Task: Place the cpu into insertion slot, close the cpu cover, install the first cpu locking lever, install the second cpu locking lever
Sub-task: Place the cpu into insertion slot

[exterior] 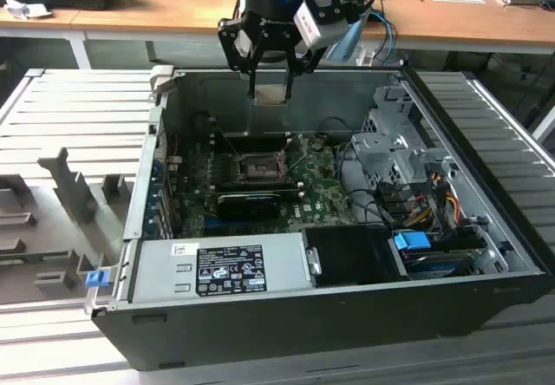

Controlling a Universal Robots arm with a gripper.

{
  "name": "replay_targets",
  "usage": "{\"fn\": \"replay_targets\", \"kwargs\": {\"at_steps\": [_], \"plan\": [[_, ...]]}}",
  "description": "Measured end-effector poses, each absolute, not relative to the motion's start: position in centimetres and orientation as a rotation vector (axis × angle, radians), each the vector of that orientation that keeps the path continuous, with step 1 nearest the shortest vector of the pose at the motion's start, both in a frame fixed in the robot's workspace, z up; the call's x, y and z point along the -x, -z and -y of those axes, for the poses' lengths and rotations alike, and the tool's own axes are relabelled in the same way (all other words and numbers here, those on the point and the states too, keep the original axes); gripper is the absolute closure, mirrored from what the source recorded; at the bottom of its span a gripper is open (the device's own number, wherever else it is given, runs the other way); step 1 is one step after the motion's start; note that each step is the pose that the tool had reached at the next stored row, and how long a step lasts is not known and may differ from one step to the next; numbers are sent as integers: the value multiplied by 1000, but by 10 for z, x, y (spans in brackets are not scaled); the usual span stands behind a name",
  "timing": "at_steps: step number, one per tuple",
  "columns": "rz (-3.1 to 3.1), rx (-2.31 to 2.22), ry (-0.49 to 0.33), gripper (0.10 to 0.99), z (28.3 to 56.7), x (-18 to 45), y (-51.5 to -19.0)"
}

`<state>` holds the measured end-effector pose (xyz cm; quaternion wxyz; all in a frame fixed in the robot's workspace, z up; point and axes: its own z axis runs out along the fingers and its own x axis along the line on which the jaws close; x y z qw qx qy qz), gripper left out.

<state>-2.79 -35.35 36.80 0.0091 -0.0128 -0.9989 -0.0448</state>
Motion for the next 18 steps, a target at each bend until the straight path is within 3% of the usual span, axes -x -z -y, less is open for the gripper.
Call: {"fn": "replay_targets", "kwargs": {"at_steps": [18], "plan": [[3115, 277, 139, 557, 353, 29, -364]]}}
